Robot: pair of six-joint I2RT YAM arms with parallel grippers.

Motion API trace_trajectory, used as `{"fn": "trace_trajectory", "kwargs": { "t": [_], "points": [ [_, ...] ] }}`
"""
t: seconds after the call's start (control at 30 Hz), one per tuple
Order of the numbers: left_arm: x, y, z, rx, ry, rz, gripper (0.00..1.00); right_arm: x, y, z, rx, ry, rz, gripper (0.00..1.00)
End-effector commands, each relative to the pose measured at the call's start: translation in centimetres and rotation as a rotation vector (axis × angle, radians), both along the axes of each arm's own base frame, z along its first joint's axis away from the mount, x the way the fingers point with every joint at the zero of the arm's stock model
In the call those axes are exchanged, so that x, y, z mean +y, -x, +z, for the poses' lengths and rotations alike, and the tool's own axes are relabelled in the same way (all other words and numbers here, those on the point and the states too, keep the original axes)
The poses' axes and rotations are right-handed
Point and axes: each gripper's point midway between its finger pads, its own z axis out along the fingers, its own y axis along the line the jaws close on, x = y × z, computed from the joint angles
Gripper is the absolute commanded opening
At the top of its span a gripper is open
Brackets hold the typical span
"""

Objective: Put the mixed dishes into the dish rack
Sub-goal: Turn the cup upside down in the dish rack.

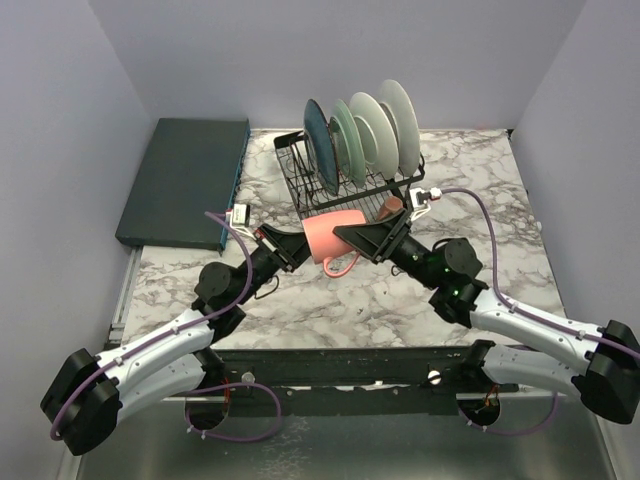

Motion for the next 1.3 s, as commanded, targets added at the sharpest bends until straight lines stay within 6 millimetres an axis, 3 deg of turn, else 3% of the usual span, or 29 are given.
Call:
{"fn": "trace_trajectory", "kwargs": {
  "t": [0.0, 0.13, 0.33, 0.47, 0.6, 0.7, 0.83, 1.03, 1.27],
  "points": [
    [1.7, -0.6, 2.3, -0.064, 0.073, 0.094, 0.00, 0.5, 1.0, 3.4, -0.076, -0.081, 0.019, 0.69],
    [1.8, -0.7, 1.7, -0.030, 0.071, 0.092, 0.00, 0.1, 0.9, 3.9, -0.104, -0.073, -0.011, 0.48],
    [2.0, -0.7, -0.7, 0.058, -0.033, 0.108, 0.55, -1.7, 0.5, 4.2, -0.115, 0.007, -0.107, 0.37],
    [3.2, -0.5, -2.0, 0.093, -0.081, 0.156, 0.70, -3.4, -0.2, 3.3, -0.105, 0.111, -0.207, 0.36],
    [4.1, 0.3, -3.2, 0.120, -0.152, 0.168, 0.72, -6.1, -0.5, 2.2, -0.126, 0.231, -0.317, 0.36],
    [4.8, 0.5, -4.5, 0.165, -0.251, 0.192, 0.72, -8.2, -1.2, -0.5, -0.104, 0.401, -0.407, 0.36],
    [5.8, 0.4, -5.9, 0.204, -0.425, 0.235, 0.71, -10.1, -2.3, -5.5, -0.046, 0.624, -0.487, 0.36],
    [5.8, 0.7, -6.9, 0.218, -0.546, 0.218, 0.71, -9.9, -4.5, -9.7, -0.026, 0.735, -0.557, 0.36],
    [6.1, 1.2, -7.2, 0.220, -0.588, 0.203, 0.71, -8.5, -7.6, -11.2, -0.023, 0.690, -0.664, 0.36]
  ]
}}
